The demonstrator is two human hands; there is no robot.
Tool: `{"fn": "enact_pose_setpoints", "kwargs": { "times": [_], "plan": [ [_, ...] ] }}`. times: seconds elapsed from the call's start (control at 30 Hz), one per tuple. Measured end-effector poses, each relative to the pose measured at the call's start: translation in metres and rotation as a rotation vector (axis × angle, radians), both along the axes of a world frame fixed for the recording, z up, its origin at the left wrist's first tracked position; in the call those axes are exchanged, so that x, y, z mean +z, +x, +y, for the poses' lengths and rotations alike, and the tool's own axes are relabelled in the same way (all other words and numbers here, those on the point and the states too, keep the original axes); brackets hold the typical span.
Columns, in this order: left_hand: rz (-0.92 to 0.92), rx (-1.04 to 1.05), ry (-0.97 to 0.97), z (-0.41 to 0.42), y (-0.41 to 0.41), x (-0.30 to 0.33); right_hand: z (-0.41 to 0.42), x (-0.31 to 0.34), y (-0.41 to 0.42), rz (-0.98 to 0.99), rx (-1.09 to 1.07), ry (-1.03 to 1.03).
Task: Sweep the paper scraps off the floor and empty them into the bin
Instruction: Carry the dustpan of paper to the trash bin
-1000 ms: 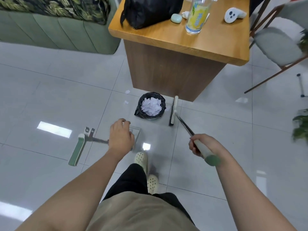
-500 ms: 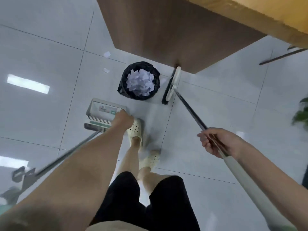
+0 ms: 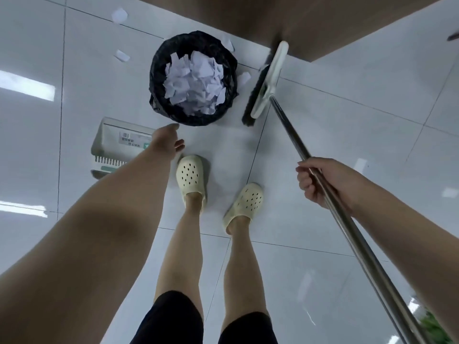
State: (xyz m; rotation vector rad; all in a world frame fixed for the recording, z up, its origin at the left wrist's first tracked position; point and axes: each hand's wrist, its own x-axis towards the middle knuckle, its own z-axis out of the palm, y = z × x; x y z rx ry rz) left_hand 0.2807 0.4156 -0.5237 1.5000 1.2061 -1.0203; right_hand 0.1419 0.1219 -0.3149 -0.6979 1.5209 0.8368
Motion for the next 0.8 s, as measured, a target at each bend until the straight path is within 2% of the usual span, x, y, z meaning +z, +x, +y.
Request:
{"fn": "enact_pose_setpoints", "kwargs": {
  "times": [0.07, 0.2, 0.37, 0.47, 0.53, 0.67, 0.8],
  "plan": [
    [-0.005, 0.049, -0.035, 0.000, 0.003, -0.021, 0.000, -0.010, -0.004, -0.023, -0.055, 0.042],
    [-0.040, 0.021, -0.004, -0.009, 0.009, -0.042, 0.009, -0.023, -0.023, -0.070, -0.067, 0.090],
    [-0.066, -0.011, 0.025, -0.017, 0.021, -0.053, 0.020, -0.029, -0.032, -0.128, -0.015, 0.071],
    [-0.103, -0.045, 0.105, -0.020, 0.027, -0.052, 0.021, -0.027, -0.032, -0.126, 0.014, 0.033],
    [-0.122, -0.049, 0.131, -0.018, 0.022, -0.045, 0.019, -0.019, -0.030, -0.137, -0.023, 0.022],
    [-0.093, 0.033, 0.070, -0.002, -0.027, -0.028, 0.012, 0.010, -0.037, -0.197, -0.138, 0.002],
    [-0.070, 0.082, 0.092, 0.013, -0.109, -0.010, 0.001, 0.037, -0.059, -0.174, -0.301, 0.149]
  ]
}}
